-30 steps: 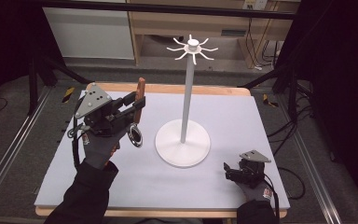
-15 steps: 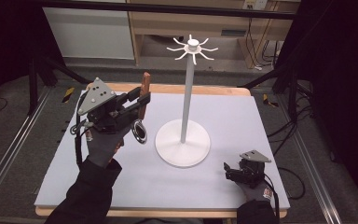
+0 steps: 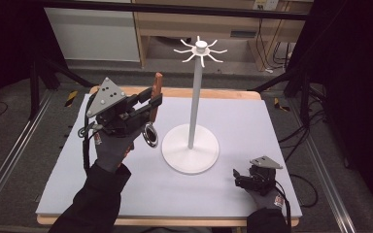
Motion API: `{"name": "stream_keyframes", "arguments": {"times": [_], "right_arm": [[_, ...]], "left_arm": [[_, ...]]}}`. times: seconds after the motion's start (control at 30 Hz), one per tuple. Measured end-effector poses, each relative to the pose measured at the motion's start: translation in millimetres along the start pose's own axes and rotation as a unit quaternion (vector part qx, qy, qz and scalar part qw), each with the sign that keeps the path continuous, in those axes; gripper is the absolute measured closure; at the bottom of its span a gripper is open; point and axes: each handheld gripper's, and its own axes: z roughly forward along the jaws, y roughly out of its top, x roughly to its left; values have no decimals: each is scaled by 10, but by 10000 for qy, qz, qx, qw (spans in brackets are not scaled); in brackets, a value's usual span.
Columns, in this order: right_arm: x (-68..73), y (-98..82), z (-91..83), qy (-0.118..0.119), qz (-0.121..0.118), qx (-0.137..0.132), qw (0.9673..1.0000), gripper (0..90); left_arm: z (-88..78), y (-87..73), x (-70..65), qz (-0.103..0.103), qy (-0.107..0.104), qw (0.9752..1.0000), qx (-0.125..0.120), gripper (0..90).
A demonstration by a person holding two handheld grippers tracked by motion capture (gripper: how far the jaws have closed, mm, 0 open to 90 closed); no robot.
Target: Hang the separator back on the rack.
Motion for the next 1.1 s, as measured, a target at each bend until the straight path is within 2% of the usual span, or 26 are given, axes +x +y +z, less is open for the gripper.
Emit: {"name": "stream_keyframes", "arguments": {"times": [0.03, 0.07, 0.17, 0.27, 0.53, 1.1], "right_arm": [[-1, -1, 1, 2, 2, -12, 10000, 118], [-2, 0, 0, 2, 6, -15, 10000, 118], [-1, 0, 0, 2, 18, -21, 10000, 118], [-1, 0, 0, 8, 25, -26, 10000, 118], [-6, 0, -2, 12, 16, -33, 10000, 118], [-9, 1, -5, 23, 13, -46, 10000, 118]], "left_arm": [[2, 7, -12, -49, -19, 10000, 32, 673], [8, 19, -11, 7, -3, 10000, -6, 673], [17, 46, -33, -38, -24, 10000, 18, 673], [31, 85, -46, 77, -14, 10000, -31, 673], [71, 189, -96, 153, -12, 9999, -47, 673], [165, 338, -131, 164, -15, 9999, -1, 673]]}}
